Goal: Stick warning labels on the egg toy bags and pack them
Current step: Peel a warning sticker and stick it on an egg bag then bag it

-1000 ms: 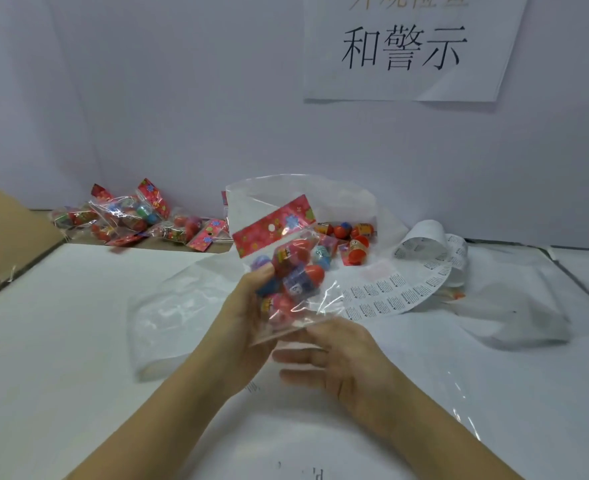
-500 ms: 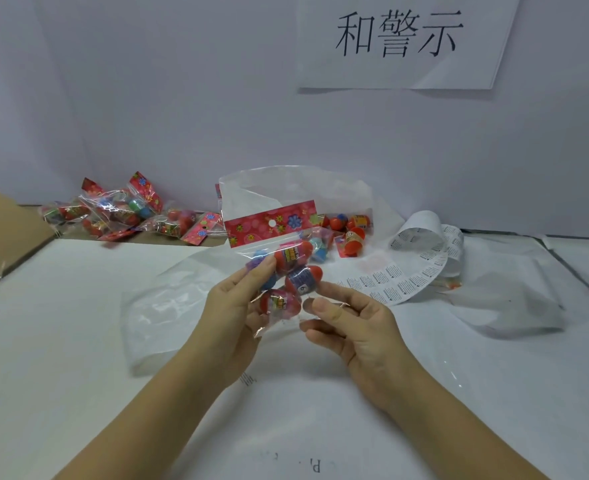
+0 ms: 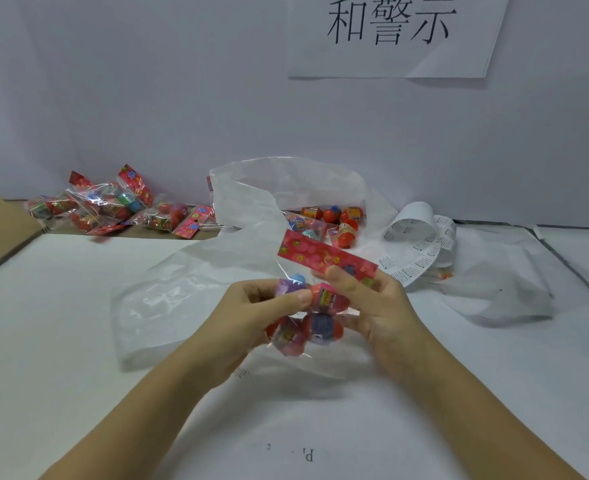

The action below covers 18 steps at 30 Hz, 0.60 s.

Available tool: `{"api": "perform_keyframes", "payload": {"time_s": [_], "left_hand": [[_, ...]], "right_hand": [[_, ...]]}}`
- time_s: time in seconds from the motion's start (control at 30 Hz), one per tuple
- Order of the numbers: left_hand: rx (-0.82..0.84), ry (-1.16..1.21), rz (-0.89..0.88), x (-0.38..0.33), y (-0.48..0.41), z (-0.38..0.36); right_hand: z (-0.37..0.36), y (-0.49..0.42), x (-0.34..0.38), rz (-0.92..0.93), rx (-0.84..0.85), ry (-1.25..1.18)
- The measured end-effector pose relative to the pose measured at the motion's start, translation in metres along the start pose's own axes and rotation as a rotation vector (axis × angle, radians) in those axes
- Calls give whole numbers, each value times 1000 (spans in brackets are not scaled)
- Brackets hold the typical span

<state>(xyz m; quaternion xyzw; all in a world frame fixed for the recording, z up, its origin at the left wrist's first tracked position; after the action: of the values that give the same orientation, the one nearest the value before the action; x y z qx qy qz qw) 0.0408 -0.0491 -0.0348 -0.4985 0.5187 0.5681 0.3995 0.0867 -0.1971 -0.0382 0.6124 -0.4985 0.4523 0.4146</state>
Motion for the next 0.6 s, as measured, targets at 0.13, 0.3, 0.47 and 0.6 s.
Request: {"api": "perform_keyframes", "payload": {"time_s": [0.13, 0.3, 0.47, 0.6], "left_hand": [[-56, 47, -19, 2, 1, -7], [-90, 42, -13, 4, 0, -11], [-57, 104, -1, 7, 3, -14], [-132, 285, 32, 6, 0, -4]], "right_hand": [[10, -3, 6, 58, -79, -10], [16, -5, 4, 12, -161, -58], [16, -6, 2, 16, -201, -80], [14, -6, 8, -61, -51, -68]]}}
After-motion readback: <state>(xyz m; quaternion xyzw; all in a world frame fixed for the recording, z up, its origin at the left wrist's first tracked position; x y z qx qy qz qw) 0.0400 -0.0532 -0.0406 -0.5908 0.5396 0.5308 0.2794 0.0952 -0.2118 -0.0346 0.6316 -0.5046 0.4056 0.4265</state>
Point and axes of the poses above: each hand's wrist, its own y-axis away from the middle knuckle, its own z-axis out of the back of the hand, x = y × z, the point moved 5 cm from there along -y, towards the middle knuckle, and after that the axes turned 11 degrees about -x, right-handed, at the moved point
